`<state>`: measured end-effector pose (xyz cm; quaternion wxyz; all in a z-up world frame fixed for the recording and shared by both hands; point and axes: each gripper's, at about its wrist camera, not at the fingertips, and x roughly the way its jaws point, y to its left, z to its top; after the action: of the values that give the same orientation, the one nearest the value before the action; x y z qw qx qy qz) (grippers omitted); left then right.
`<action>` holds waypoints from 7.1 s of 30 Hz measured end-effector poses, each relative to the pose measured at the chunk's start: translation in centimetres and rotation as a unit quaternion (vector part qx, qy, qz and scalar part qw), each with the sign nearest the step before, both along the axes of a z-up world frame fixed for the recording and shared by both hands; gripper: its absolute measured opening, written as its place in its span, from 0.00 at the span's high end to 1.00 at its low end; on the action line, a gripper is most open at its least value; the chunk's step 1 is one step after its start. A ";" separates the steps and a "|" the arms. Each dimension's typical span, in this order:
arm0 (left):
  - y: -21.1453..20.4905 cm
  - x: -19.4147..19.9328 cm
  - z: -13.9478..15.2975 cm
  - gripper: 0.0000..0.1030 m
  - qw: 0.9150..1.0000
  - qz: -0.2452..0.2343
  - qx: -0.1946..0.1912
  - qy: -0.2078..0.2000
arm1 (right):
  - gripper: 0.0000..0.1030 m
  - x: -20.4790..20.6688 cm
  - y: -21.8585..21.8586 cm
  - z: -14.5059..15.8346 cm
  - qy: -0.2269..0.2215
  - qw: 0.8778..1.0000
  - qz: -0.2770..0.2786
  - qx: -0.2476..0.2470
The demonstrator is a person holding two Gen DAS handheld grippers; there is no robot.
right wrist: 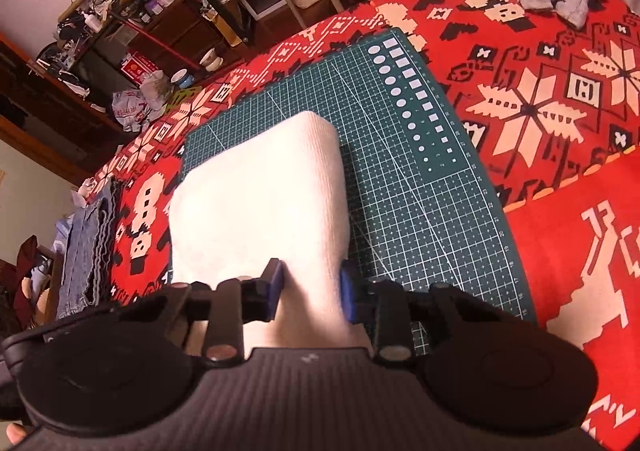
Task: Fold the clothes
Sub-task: 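Lift the folded sweater with both tools and carry it over the folded blue jeans, then lower the sweater onto the folded jeans with both tools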
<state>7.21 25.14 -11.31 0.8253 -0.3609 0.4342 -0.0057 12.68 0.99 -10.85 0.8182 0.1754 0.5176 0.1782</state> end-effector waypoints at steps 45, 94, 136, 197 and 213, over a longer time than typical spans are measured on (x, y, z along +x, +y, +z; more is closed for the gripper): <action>34.8 -5.1 0.5 0.76 0.987 0.119 -0.022 -0.108 | 0.75 -2.2 37.0 3.5 -0.102 0.981 0.135 0.091; 24.7 -10.7 5.2 0.30 0.964 0.094 0.248 -0.025 | 0.12 -5.5 27.3 3.2 -0.160 0.962 0.221 -0.018; 21.2 0.7 2.3 0.96 0.974 0.021 0.221 -0.048 | 0.06 -1.8 24.3 0.7 -0.198 0.944 0.235 0.118; 22.9 6.2 2.5 0.94 0.966 0.033 0.246 -0.067 | 0.94 6.3 36.0 -1.7 -0.274 0.913 0.298 0.047; 21.2 -0.6 2.2 0.91 0.977 0.034 0.200 -0.068 | 0.94 -1.5 33.0 -0.7 -0.294 0.884 0.361 0.037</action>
<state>6.66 46.37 -9.12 0.9082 -0.2016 0.3567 0.0847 11.22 33.95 -11.51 0.8048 -0.0538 0.2740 0.5237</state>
